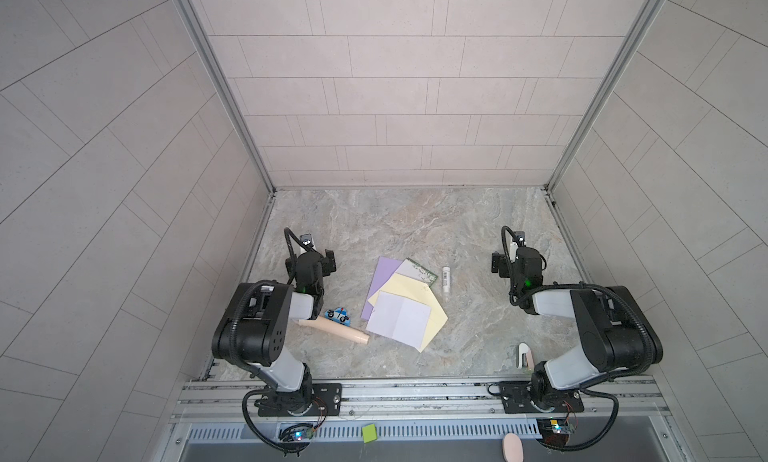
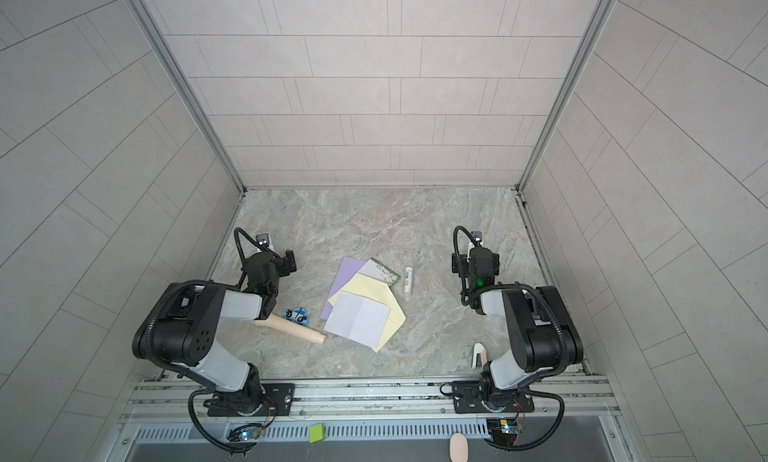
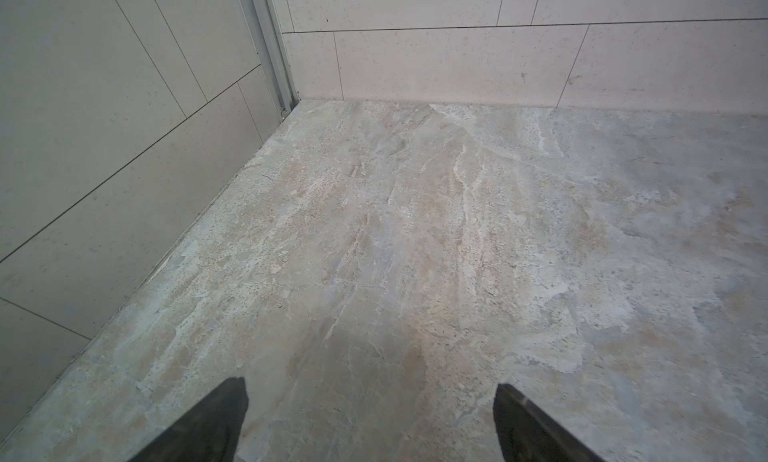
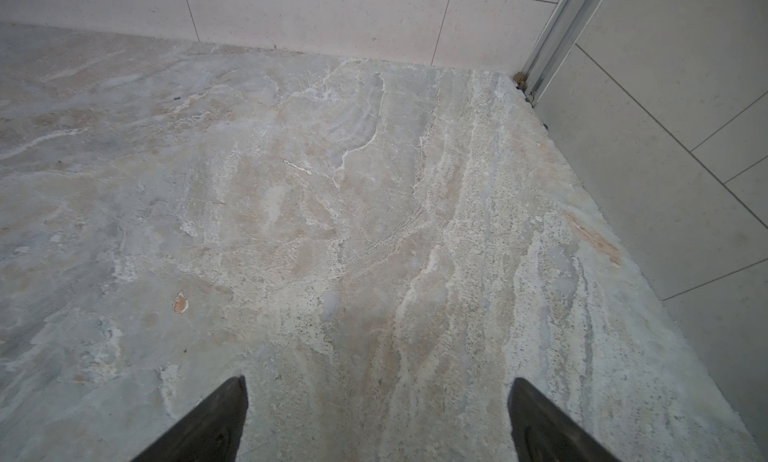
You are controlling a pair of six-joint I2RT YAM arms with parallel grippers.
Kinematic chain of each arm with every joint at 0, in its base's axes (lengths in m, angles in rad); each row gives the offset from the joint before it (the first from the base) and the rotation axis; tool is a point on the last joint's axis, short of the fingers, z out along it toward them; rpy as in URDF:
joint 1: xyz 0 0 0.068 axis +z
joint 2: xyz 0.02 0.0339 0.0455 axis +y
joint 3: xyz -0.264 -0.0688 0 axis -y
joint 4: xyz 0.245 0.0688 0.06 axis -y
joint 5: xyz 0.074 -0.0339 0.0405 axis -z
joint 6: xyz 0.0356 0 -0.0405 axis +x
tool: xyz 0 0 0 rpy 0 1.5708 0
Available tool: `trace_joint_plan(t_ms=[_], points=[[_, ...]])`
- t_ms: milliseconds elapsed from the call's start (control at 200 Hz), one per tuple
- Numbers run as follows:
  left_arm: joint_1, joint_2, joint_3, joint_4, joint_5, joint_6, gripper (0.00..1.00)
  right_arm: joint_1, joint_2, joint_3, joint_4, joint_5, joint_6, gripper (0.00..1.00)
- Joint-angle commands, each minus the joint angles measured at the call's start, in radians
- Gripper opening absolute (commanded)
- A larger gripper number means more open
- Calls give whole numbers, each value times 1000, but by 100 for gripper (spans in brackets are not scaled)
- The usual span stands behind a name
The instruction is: Place the letter into the envelope and seal it
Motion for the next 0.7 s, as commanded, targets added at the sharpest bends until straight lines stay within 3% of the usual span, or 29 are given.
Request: trace_joint_plan(t_ms=[0, 695], points=[[-1, -9, -1, 19, -4, 11, 100, 6, -21, -9, 21, 14, -8, 99], [0, -9, -3, 25, -3, 12, 100, -8, -22, -13, 24, -10, -2, 99]])
